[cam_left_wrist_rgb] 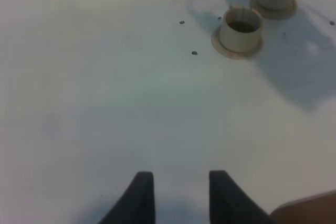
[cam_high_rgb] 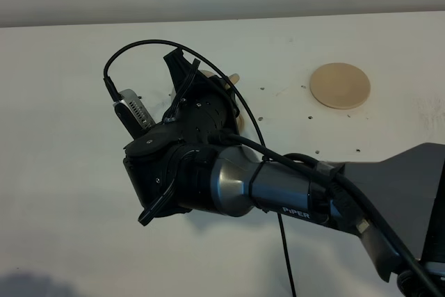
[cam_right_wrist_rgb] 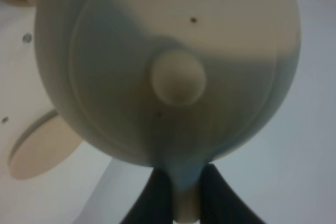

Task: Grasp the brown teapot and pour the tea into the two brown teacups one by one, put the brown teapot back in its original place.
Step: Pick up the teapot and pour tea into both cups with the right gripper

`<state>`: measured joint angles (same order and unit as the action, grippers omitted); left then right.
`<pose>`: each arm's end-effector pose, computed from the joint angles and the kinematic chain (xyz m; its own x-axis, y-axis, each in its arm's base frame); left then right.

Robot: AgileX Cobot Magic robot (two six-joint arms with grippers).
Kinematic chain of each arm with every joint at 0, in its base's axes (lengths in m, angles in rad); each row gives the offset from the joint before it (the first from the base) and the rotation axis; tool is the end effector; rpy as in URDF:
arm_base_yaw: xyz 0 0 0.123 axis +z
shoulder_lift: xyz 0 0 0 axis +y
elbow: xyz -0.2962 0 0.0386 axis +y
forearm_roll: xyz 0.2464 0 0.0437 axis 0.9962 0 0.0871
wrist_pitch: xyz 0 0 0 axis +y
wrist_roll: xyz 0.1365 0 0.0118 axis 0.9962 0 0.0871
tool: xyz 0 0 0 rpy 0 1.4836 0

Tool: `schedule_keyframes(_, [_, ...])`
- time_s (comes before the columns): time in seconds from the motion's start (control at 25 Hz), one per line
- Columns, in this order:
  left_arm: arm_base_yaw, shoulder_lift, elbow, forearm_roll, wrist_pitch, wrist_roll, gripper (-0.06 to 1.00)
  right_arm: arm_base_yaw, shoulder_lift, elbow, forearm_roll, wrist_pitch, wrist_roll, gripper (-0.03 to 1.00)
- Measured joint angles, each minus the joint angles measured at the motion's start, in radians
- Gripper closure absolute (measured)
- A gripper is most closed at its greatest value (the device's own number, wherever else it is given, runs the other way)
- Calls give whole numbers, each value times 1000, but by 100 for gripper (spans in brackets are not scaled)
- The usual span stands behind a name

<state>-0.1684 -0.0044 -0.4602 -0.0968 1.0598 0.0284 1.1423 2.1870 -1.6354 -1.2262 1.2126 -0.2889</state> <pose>0.0214 -0.0154 0.2435 -0.4823 0.0627 -0.8738 0.2306 0.9714 -0.0575 0.3005 0.3672 0.1903 0.0705 -0.8385 0.5403 -0.4823 -0.5028 -0.7173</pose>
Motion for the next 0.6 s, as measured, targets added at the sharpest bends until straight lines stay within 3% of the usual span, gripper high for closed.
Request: schedule_keyframes(0.6, [0,0,0,0,0,0,70,0,0,0,0,0,0,86])
